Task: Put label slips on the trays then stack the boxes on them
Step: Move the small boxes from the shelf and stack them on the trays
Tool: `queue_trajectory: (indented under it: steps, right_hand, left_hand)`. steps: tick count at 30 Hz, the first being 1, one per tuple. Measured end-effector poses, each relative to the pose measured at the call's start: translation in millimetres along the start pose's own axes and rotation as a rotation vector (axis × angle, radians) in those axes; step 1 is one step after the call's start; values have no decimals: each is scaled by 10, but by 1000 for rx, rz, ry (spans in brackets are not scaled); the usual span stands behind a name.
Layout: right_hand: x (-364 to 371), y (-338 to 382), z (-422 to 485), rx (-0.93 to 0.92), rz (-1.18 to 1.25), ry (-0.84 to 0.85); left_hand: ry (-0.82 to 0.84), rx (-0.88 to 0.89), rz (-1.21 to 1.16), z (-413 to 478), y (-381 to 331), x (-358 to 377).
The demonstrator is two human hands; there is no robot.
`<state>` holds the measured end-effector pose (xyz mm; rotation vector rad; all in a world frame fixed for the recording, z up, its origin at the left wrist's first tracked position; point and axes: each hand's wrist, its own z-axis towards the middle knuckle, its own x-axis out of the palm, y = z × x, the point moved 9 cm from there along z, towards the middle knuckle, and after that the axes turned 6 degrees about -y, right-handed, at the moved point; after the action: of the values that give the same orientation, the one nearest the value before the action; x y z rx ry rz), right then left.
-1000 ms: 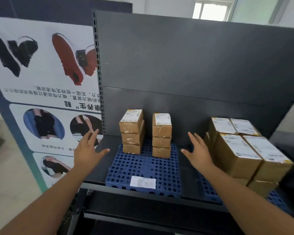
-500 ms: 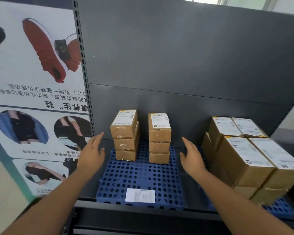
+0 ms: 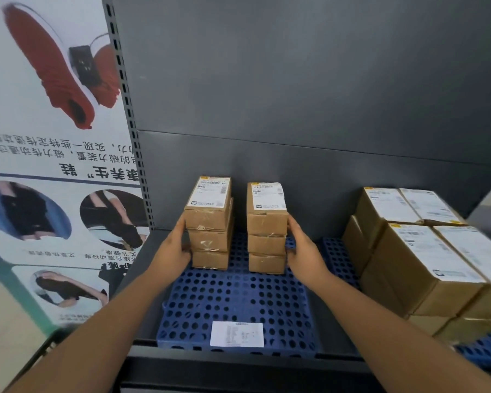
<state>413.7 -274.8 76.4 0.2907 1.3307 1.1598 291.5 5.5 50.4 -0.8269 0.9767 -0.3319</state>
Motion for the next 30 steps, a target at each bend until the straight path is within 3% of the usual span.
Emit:
queue_trajectory:
  steps: [12, 30]
  right_hand:
    - [145, 42, 44, 26, 25, 7]
    - [160, -46, -15, 105, -24, 26]
  left_hand:
    - [60, 108, 45, 42, -240, 186]
    - [111, 83, 56, -23, -291, 181]
